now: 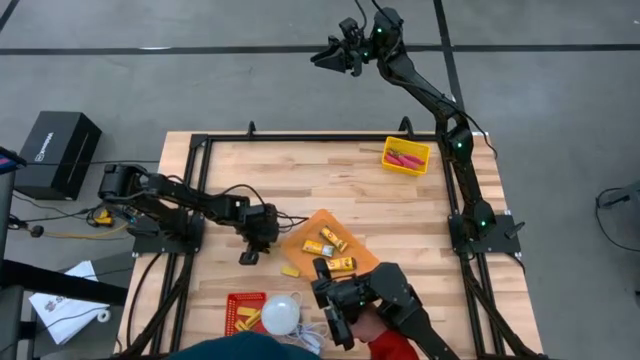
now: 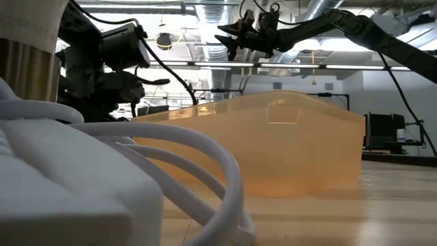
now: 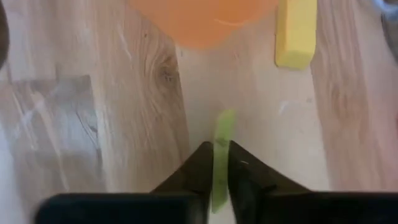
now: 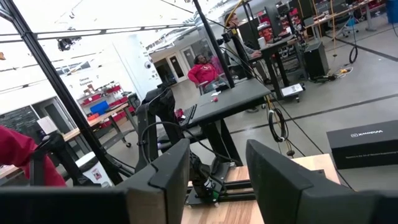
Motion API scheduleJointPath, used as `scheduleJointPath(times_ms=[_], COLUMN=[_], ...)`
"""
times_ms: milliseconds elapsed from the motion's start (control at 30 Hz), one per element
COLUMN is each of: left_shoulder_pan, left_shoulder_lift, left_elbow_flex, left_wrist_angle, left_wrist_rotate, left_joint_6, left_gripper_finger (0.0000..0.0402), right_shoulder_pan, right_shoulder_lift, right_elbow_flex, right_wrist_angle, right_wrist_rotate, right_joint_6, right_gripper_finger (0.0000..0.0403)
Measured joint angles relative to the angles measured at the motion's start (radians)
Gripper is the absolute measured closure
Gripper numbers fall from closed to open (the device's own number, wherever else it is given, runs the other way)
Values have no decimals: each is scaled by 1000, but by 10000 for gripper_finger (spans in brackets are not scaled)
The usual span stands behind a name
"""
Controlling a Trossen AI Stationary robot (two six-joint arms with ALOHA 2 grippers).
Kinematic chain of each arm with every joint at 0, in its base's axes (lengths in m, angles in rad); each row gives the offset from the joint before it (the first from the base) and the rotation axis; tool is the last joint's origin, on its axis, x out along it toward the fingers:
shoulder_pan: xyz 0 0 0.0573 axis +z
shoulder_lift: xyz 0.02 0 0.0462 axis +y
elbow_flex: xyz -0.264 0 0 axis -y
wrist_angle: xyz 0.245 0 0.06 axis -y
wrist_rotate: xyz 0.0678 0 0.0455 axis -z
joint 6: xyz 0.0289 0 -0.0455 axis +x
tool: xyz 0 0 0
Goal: Pick & Place School Supplies
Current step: Put the green eraser into the red bin
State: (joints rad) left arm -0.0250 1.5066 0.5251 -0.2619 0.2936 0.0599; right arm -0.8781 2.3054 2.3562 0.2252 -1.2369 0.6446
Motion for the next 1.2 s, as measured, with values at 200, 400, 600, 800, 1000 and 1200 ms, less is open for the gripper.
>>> scheduleJointPath(times_ms=[200, 400, 600, 800, 1000, 1200], left_shoulder_pan=[19, 0, -82, -223, -383, -505], left_shoulder_lift=[-67, -201, -348, -437, -439, -400], left_elbow_flex=[-1, 0, 0, 2, 3, 4], left_wrist_angle=[-33, -52, -33, 5, 69, 81], left_wrist_rotate=[25, 28, -7, -7, 0, 2], left_joint_6=[-267, -599, -890, -1178, -1382, -1456], left_gripper_finger=[386, 392, 392, 393, 393, 393], right_shoulder_pan=[0, 0, 1, -9, -16, -21], right_shoulder_lift=[0, 0, 0, 0, 0, 0], right_elbow_flex=[0, 0, 0, 0, 0, 0], right_wrist_angle=[0, 0, 58, 61, 62, 61], right_wrist_rotate=[3, 3, -7, -20, -31, -41], right_joint_6=[3, 22, 61, 63, 58, 55], right_gripper_finger=[255, 253, 257, 257, 261, 261])
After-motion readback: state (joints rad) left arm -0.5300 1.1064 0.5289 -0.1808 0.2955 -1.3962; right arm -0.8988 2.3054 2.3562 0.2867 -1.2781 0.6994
